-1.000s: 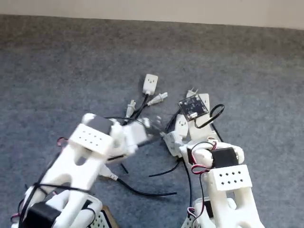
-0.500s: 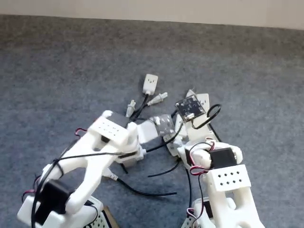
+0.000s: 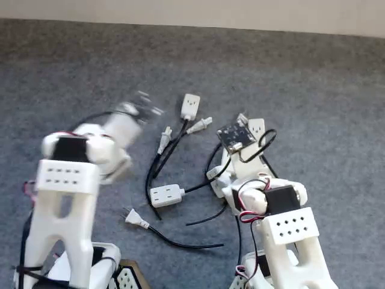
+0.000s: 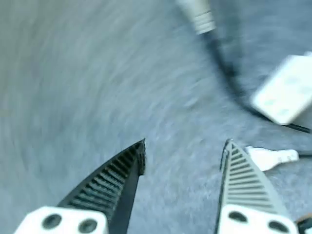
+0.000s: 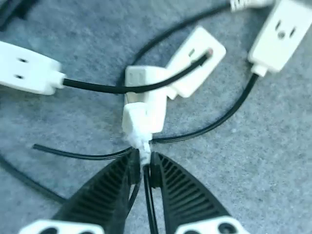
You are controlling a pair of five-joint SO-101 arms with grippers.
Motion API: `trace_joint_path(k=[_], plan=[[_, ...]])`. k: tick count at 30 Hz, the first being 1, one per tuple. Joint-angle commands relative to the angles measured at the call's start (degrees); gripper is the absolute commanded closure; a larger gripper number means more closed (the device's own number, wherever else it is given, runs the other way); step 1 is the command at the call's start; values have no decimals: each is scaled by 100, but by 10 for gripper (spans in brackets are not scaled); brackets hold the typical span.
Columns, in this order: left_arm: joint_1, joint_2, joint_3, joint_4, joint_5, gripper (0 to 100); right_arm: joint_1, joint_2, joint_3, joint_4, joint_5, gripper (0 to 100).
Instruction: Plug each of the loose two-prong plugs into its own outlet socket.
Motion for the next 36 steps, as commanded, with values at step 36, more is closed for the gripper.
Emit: trace_joint_path(k=[36], plan=[[822, -215, 171, -1090, 2576, 659, -2466, -1631, 1640, -3081, -527, 993]])
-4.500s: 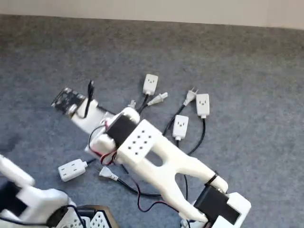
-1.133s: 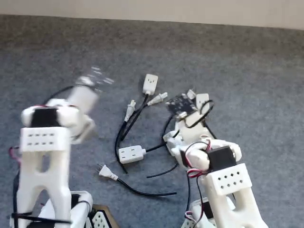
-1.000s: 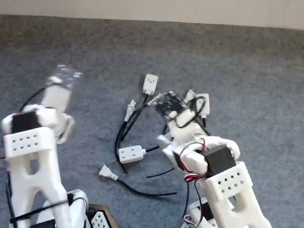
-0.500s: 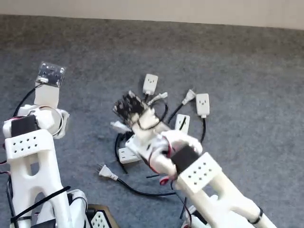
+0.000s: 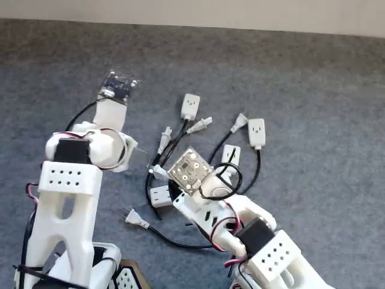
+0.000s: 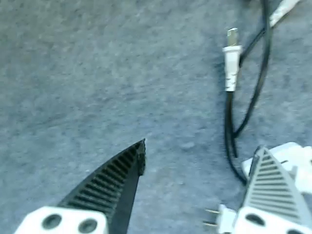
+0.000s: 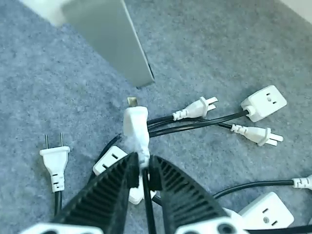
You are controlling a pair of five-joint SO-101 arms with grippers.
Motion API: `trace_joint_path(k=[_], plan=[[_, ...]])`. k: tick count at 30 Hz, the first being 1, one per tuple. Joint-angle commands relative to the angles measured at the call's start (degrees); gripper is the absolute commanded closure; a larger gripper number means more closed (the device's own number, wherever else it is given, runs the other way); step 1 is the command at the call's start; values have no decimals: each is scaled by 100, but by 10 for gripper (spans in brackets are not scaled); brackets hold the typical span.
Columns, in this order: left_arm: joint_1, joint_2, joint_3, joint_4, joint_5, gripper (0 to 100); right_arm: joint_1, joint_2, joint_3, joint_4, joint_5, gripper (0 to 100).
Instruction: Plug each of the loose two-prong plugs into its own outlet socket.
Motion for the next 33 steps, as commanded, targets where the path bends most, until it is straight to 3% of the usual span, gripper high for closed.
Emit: trace_joint_path(k=[1, 13, 24, 30, 33], plan=[[673, -163, -66, 0, 387, 659, 92, -277, -40, 163, -70, 993], [857, -163, 1297, -993, 589, 662, 215, -268, -936, 769, -79, 993], [1349, -154, 1446, -1002, 589, 663, 374, -259, -1270, 989, -88, 993], [321, -110, 1262, -1336, 571, 663, 391, -259, -998, 1771, 290, 993], [-207, -101, 989, -1319, 615, 663, -57, -259, -382, 1965, 712, 993]])
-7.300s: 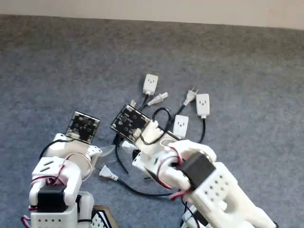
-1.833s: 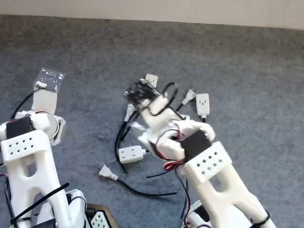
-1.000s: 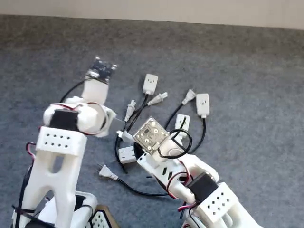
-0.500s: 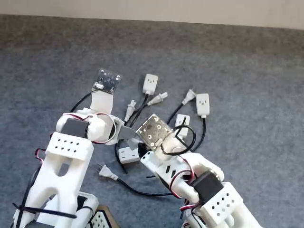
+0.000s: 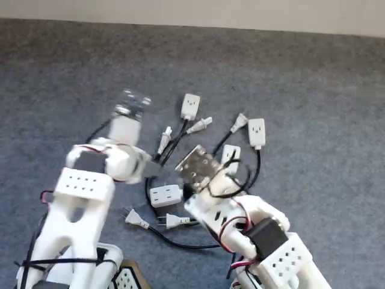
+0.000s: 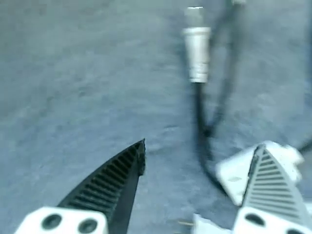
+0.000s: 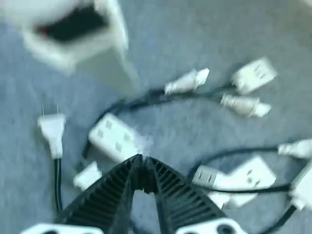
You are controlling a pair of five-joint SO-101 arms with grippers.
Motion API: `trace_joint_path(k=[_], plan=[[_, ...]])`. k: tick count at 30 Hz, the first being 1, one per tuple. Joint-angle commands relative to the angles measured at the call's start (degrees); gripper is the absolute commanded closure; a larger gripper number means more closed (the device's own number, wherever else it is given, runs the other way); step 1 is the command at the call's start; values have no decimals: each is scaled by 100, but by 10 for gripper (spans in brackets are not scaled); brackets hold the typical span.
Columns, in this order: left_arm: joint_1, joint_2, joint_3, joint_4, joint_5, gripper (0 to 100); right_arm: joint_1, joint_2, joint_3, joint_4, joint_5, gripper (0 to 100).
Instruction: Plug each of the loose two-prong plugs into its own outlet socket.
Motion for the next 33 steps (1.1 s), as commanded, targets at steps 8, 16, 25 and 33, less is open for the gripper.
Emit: trace_joint_path(k=[8, 16, 25, 33], plan=[[-813, -22, -470, -88, 70, 663, -1613, -66, 1121, 400, 1090, 993], [-1103, -22, -207, -457, 70, 663, -1842, 268, 409, 945, 1582, 993], [-1147, -22, -101, -536, 53, 663, -1771, 3530, -1218, 787, 2171, 993], [-1218, -31, 75, -563, 35, 663, -1174, 5033, -1613, 286, 2664, 940]])
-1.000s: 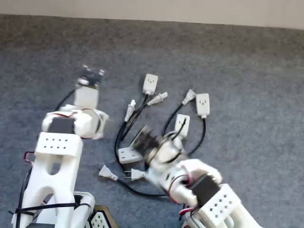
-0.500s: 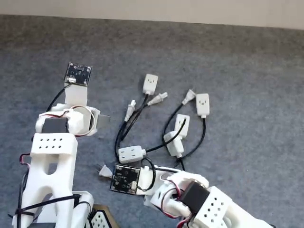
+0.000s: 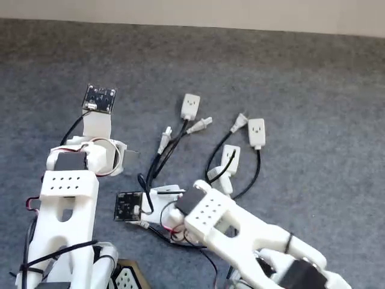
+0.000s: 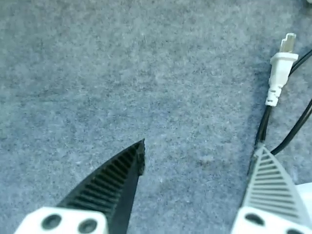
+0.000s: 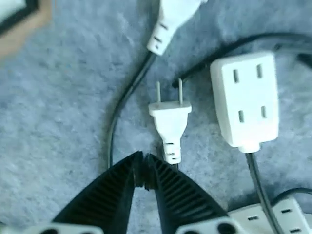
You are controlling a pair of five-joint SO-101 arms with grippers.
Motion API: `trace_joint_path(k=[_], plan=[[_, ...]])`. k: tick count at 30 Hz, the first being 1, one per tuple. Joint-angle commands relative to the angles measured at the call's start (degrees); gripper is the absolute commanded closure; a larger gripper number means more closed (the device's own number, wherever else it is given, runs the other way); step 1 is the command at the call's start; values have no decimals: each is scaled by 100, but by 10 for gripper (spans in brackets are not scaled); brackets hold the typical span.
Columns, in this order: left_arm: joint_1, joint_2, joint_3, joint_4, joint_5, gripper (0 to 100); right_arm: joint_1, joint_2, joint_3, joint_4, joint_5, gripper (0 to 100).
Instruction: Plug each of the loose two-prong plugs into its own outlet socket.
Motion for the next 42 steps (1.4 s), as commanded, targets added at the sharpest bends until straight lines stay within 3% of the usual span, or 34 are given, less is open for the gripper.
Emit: trace_joint_path(k=[1, 5, 11, 21, 37, 42], plan=[[-145, -40, -31, -105, -9, 663, 347, 356, -321, -268, 290, 913], [-145, -40, -22, -105, -9, 663, 602, 374, -347, -295, 571, 853], [-119, -40, -22, -105, -9, 663, 637, 400, -356, -312, 677, 851], [-119, -40, -22, -97, -9, 663, 215, 426, 268, -1191, 404, 851], [-119, -40, -13, -70, -9, 663, 224, 435, 629, -1200, 404, 853], [-119, -40, -13, -62, -9, 663, 215, 435, 1007, -1736, 246, 853]])
